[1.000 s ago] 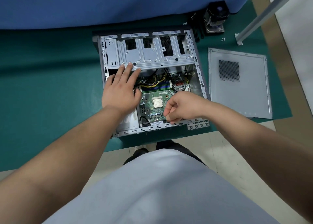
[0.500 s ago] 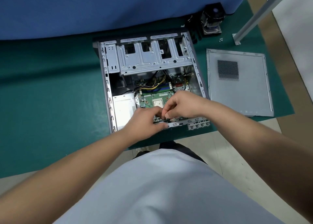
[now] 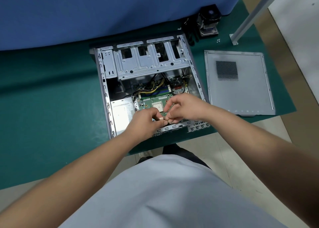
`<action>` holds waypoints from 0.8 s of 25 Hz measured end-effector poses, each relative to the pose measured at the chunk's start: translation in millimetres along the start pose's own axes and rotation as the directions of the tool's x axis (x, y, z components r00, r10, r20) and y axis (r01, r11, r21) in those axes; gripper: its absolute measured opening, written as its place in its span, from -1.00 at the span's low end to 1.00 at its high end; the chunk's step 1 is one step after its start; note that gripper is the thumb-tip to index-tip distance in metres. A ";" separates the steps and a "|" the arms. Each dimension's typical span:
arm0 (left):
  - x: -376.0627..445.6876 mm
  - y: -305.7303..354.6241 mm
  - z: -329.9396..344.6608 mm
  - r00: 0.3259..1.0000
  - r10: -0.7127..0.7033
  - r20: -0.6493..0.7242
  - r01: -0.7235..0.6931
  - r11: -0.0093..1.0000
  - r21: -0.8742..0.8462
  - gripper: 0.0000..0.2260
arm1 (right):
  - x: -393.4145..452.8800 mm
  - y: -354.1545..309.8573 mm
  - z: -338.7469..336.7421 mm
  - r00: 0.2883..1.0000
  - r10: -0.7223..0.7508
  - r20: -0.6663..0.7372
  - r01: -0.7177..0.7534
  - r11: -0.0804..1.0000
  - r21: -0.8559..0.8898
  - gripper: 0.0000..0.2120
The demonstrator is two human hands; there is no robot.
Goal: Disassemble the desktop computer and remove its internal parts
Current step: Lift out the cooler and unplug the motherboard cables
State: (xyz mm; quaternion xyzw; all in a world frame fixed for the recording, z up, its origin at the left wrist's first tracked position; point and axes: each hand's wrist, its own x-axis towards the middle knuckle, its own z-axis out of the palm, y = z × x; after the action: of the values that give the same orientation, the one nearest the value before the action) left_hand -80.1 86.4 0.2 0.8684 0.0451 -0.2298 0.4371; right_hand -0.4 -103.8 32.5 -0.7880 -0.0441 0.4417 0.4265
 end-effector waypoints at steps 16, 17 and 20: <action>5.3 -6.7 -21.4 0.926 0.284 0.247 -0.347 0.901 0.263 -0.86 | 3.4 27.5 2.6 0.997 0.028 0.070 0.011 0.864 -0.504 -0.72; 6.2 -7.1 -22.5 0.925 0.277 0.258 -0.342 0.905 0.252 -0.87 | 4.4 27.6 2.4 0.996 0.029 0.082 0.017 0.858 -0.513 -0.71; 8.3 -7.9 -24.4 0.931 0.252 0.263 -0.311 0.926 0.213 -0.95 | 4.6 26.4 1.9 0.994 0.017 0.105 0.041 0.855 -0.517 -0.70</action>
State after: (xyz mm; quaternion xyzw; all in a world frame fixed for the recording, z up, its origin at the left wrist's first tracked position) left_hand -66.2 109.2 3.2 0.8814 -0.1614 -0.2673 0.3545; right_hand -7.0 -117.2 10.2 -0.8489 -0.1889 0.4520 0.1984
